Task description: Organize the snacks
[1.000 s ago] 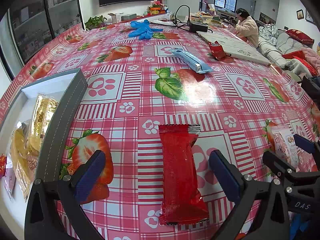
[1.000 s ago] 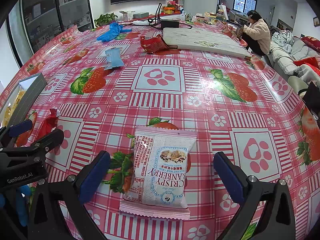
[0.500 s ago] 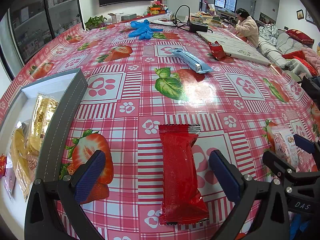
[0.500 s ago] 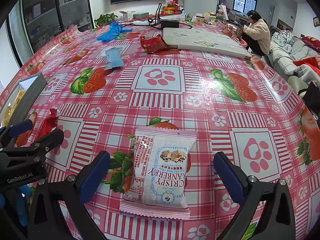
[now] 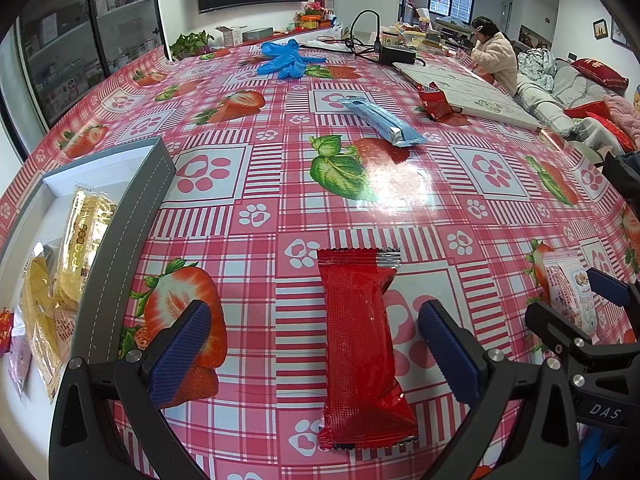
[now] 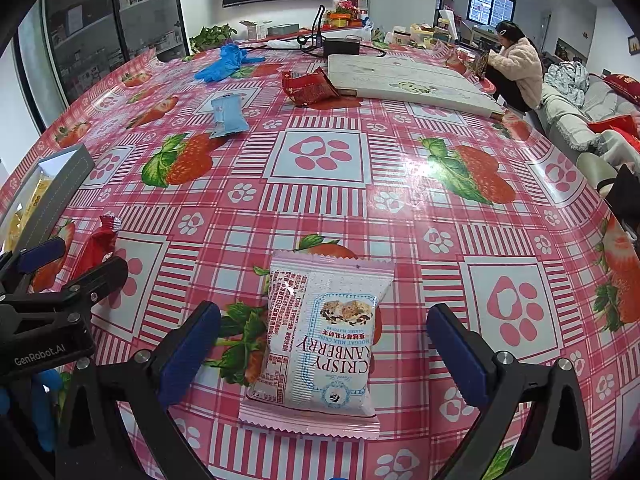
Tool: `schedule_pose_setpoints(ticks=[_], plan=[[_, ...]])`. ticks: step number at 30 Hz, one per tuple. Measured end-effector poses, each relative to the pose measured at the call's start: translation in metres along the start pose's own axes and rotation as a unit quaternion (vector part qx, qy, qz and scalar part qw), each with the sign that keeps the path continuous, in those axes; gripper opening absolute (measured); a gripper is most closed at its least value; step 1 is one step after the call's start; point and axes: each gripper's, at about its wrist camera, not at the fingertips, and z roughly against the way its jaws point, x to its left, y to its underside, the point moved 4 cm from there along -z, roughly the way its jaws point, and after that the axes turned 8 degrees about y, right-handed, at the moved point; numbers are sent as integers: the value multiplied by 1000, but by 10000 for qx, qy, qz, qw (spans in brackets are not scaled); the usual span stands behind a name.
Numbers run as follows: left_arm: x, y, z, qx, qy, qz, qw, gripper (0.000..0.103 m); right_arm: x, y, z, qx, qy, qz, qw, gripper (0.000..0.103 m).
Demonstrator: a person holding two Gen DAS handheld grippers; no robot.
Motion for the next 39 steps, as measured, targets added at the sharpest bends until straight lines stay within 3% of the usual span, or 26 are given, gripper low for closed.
schedule_pose_setpoints(ticks=[32, 39], plan=[[-1, 0, 1, 22, 10, -25, 10000, 103, 0, -1, 0, 23, -35, 47, 10000, 103], [-3, -1, 1, 166, 1, -36, 9999, 103, 1, -8, -5, 474, -155, 298, 9983, 103]])
